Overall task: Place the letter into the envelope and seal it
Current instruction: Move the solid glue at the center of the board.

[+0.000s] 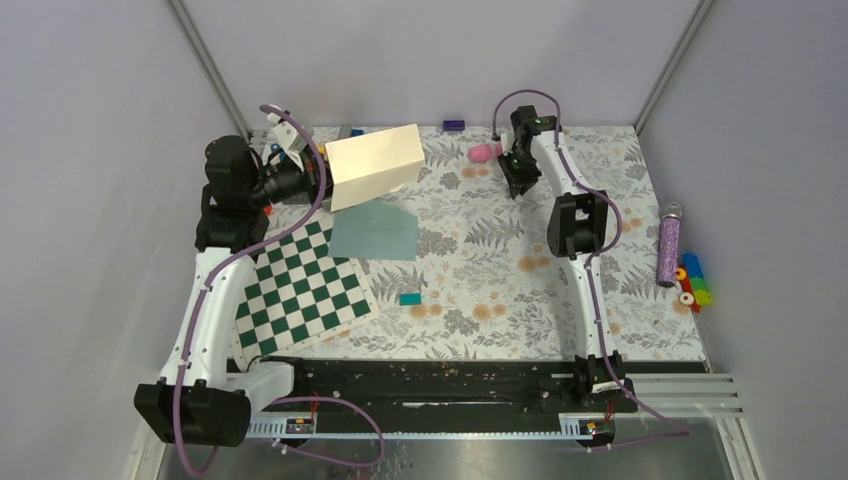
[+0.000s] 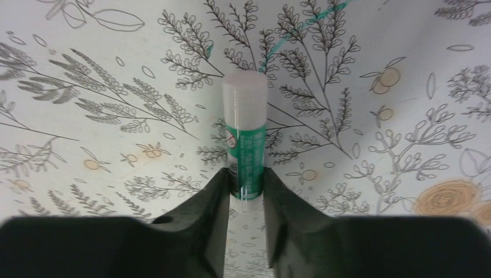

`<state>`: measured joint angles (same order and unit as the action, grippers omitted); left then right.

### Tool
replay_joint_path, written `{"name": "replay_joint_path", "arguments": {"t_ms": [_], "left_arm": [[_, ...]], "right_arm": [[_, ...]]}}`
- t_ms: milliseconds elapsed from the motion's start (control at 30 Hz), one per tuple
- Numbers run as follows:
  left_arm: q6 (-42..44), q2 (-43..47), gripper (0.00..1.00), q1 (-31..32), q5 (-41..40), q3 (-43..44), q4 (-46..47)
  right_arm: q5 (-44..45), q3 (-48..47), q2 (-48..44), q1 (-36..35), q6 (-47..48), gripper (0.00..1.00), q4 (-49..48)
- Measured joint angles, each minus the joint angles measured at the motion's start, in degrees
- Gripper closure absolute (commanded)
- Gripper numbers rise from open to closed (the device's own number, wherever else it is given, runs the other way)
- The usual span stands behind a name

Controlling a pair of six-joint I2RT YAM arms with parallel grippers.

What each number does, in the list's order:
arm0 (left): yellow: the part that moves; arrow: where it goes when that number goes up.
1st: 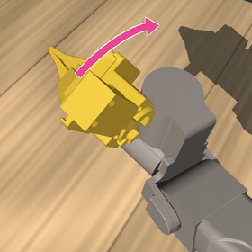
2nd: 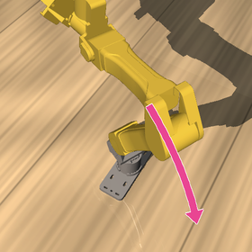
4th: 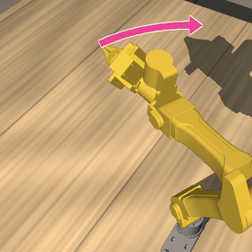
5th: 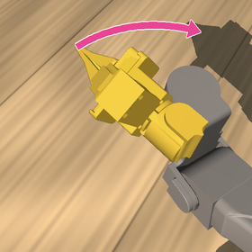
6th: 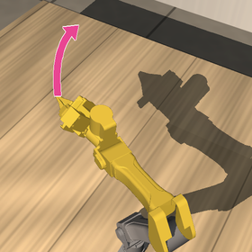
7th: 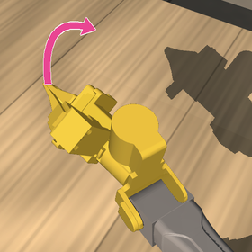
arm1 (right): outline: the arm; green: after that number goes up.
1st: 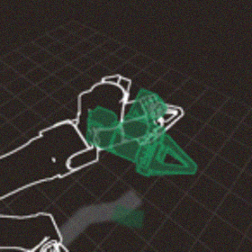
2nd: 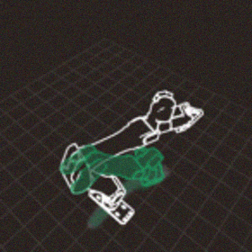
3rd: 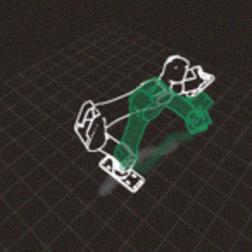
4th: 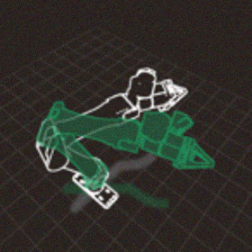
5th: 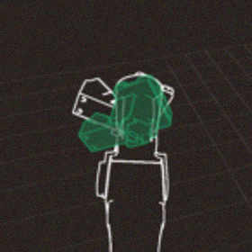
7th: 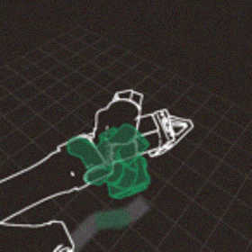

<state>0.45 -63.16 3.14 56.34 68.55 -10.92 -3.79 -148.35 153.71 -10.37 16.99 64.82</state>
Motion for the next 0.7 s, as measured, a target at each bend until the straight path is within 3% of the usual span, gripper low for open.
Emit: {"name": "replay_joint_path", "arguments": {"t_ms": [67, 167, 300, 400, 500, 700], "left_arm": [[0.72, 0.00, 1.00, -0.24, 0.00, 0.57, -0.81], [1.55, -0.07, 1.00, -0.55, 0.00, 1.51, -2.12], [2.10, -0.07, 1.00, -1.38, -0.04, 1.62, -3.13], [0.76, 0.24, 1.00, -2.80, 0.11, 1.60, -2.56], [-1.84, 1.27, 1.00, -5.84, 0.15, 1.55, -1.27], [-5.11, 4.68, 1.00, -8.22, 0.35, 1.55, 0.74]], "right_arm": [[-0.31, -0.02, 0.02, -0.26, 0.50, 0.93, 0.09], [-0.28, -0.04, 0.02, -0.61, 1.27, 0.98, 0.04], [-1.75, 2.40, -1.60, -1.68, 1.86, 0.96, 1.46], [-5.05, 16.26, -9.79, -4.24, 0.83, 0.94, -1.57], [-9.57, 25.18, -18.32, -10.38, -1.49, 0.94, -1.01], [-24.00, 26.23, -25.09, -25.33, -8.90, 0.94, -3.89]]}}
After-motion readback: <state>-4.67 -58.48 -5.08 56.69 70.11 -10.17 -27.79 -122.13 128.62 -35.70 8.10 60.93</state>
